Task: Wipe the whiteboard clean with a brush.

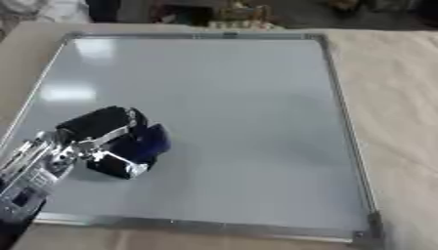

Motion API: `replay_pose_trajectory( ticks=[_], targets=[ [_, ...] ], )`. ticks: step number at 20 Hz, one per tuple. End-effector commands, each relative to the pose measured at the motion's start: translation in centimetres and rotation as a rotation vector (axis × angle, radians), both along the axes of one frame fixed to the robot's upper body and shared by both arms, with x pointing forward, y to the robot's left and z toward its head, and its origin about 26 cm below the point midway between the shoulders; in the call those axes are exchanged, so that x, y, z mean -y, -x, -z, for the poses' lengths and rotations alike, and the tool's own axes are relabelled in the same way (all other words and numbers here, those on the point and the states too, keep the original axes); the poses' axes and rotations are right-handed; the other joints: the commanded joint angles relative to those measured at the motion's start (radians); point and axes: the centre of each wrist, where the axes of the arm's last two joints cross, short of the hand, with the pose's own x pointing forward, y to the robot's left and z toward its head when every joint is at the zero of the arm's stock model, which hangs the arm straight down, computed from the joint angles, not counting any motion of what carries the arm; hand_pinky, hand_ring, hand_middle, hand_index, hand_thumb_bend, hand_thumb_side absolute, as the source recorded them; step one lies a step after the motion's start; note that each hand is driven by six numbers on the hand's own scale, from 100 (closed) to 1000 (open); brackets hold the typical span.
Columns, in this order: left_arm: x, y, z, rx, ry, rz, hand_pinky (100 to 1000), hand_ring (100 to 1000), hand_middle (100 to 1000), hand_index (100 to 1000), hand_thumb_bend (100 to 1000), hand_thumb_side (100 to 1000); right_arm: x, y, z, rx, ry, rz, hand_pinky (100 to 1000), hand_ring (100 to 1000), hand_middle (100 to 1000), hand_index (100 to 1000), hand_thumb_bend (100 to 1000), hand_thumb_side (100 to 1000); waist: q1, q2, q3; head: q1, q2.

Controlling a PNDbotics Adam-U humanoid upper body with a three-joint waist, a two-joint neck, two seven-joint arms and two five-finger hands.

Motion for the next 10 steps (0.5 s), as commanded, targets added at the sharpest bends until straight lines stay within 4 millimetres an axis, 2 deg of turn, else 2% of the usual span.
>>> replay_pose_trajectory(
  ticks=[1,10],
  targets=[
    [-2.4,-0.4,-1.7,0.052,0.018,-0.075,499,557,423,100,138,225,0.1,0.2,-0.6,0.019,0.013,-0.004,920,933,696,882,192,1000,0.000,-0.018,0.002,-0.002,-0.013],
    [-7.0,-3.1,-3.5,0.092,0.089,-0.300,502,558,421,100,133,229,0.1,0.2,-0.7,0.024,0.015,-0.003,921,934,696,882,196,1000,-0.001,-0.011,-0.002,0.012,-0.027]
  ],
)
